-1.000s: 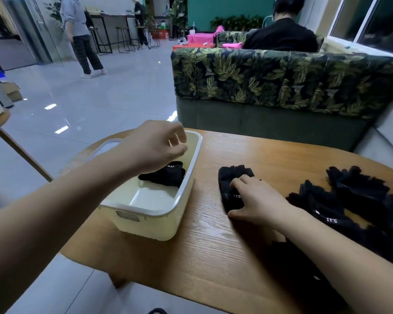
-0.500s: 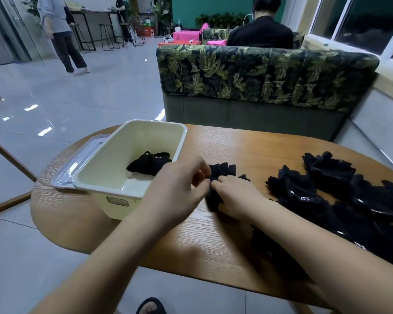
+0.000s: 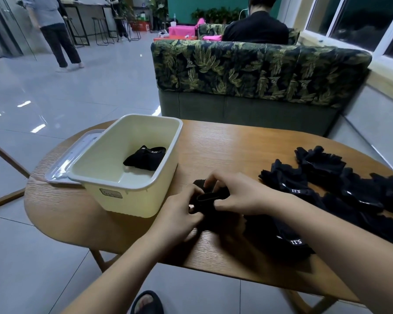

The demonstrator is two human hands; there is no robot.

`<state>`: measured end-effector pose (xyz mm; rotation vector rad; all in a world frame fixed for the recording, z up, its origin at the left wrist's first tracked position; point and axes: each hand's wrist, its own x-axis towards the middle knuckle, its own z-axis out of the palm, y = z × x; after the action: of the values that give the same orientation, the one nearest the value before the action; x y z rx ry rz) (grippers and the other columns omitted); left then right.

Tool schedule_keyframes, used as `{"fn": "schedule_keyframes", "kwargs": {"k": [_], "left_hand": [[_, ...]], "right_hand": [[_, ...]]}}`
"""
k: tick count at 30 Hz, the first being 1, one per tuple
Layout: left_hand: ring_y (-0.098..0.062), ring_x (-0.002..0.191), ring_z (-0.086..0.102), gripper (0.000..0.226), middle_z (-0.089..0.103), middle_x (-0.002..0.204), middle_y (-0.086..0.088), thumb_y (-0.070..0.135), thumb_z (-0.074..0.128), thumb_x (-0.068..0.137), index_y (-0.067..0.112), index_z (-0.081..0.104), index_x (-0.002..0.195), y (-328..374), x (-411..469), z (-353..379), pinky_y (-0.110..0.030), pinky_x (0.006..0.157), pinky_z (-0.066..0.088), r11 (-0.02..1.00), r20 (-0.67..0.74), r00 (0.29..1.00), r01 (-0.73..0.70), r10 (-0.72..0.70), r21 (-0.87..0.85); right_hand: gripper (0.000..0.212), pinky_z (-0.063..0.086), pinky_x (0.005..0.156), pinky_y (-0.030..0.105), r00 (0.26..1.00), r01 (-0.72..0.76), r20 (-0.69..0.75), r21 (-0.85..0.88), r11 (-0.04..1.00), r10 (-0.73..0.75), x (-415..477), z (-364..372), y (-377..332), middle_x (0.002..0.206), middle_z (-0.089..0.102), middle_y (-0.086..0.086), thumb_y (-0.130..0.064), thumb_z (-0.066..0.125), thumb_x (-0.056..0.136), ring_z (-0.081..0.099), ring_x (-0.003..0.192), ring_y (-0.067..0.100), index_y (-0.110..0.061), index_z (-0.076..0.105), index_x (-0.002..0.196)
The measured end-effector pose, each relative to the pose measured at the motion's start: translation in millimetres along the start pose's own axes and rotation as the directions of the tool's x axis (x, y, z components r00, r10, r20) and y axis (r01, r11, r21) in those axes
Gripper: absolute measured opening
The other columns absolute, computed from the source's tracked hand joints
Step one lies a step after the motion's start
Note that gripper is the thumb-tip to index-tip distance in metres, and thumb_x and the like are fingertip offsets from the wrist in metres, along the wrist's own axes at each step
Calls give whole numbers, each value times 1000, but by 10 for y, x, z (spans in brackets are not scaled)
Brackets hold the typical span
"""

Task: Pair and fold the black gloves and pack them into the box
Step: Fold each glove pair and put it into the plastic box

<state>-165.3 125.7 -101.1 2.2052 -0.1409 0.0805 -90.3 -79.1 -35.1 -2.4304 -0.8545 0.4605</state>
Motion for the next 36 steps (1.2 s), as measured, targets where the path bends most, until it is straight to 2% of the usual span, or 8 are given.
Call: {"fn": "schedule_keyframes", "kwargs": {"k": [5,9,14,17,21,27,33,36], "left_hand": [[-5,77,63,30,72,94,6,2,65,93,30,57,102,-58,87,0,-26,69,50,997,-43,999,23,-26,-73],[-7,87,69,18,75,95,3,11,64,101,27,57,104,-107,169,21,-29,77,54,984,-43,996,69,-77,-162],[-14,88,74,7,79,92,0,25,68,103,25,61,102,-170,293,82,-40,79,58,948,-90,981,141,-173,-284],[-15,81,73,12,74,83,6,36,69,101,25,64,99,-163,376,120,-41,70,60,952,-152,960,195,-234,-235],[-14,77,66,20,67,80,9,42,68,101,22,67,95,-120,488,141,-35,66,54,967,-202,947,233,-250,-105],[-23,90,69,31,69,97,-3,50,65,98,20,71,96,-52,575,110,-45,83,60,959,-217,945,269,-245,87],[-17,92,70,36,72,96,5,51,80,87,22,64,99,15,597,47,-41,81,61,935,-138,935,341,-326,96],[-13,85,64,29,64,88,10,41,82,90,25,58,90,34,603,24,-28,69,52,923,-83,935,353,-344,153]], "right_hand": [[65,56,90,29,999,-38,-21,-19,999,38,-29,-89,130,119,67,-12,-40,92,76,65,105,7,-40,55,130],[73,55,73,15,994,-102,65,143,984,93,-50,-157,177,122,66,-8,-36,95,77,70,99,5,-38,52,137],[28,48,62,14,987,-138,-63,179,974,151,62,-91,268,99,76,-5,-41,74,98,71,75,-2,-31,61,121],[19,41,49,12,973,-186,-116,125,975,201,175,-15,292,83,66,-8,-37,64,105,63,61,-2,-21,67,113],[21,51,80,32,956,-257,-111,124,958,271,321,18,327,106,71,0,-39,64,104,66,102,19,-19,70,108],[23,40,64,26,936,-329,-108,82,941,336,402,21,354,93,66,-2,-38,64,103,60,92,18,-24,61,85],[23,52,86,34,921,-370,-101,76,926,376,439,-33,342,106,70,-2,-39,71,98,65,104,20,-20,67,109],[35,51,98,35,927,-366,-72,47,929,369,448,-65,324,124,69,2,-40,72,98,63,117,22,-19,65,125]]}}
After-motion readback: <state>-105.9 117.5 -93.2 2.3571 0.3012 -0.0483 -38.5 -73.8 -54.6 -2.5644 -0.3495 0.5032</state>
